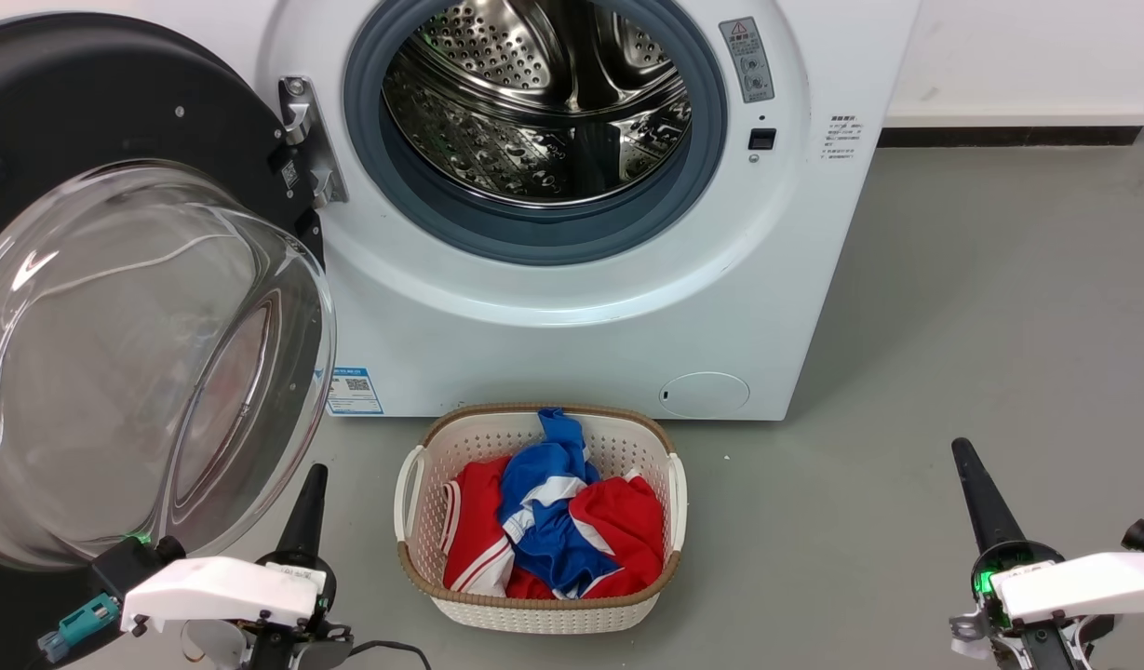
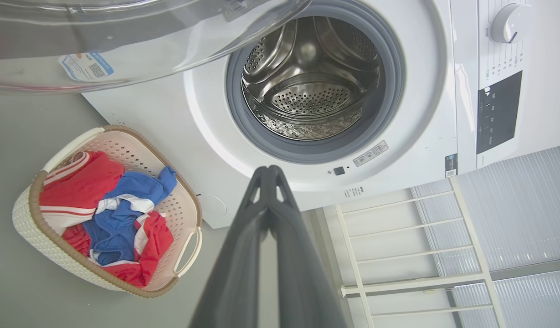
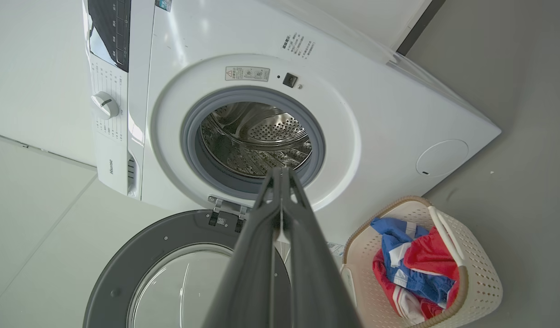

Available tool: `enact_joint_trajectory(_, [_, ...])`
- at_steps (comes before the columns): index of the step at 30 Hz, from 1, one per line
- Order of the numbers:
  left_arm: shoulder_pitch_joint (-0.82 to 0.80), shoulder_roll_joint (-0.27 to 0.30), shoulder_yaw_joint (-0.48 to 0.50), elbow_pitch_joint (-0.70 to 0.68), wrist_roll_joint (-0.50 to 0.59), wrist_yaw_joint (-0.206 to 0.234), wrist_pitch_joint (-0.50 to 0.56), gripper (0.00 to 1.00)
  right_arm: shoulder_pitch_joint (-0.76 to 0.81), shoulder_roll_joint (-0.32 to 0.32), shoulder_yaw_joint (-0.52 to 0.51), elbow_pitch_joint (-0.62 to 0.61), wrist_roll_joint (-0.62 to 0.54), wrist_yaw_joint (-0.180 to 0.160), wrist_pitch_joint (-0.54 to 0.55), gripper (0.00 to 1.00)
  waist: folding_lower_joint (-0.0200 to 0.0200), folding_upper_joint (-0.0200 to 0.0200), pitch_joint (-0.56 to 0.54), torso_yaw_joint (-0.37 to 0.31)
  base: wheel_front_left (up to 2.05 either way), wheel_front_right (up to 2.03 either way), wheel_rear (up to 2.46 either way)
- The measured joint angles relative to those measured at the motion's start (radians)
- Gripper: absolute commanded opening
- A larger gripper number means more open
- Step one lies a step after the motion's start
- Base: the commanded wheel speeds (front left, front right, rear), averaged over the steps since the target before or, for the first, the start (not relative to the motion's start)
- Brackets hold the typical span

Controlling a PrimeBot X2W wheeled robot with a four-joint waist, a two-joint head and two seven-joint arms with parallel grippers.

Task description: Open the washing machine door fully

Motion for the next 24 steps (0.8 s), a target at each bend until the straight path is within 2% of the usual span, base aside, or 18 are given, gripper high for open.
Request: enact_joint_trajectory(24, [-0.017,-0.041,0.066,0.020,-0.172,-0.045,0.047,0.00,-0.034,0.000,-0.011,0.043,0.215,0.000,0.021,0.00,0.0000,0.0000,0.004,0.004,0.00,0.00,0.00])
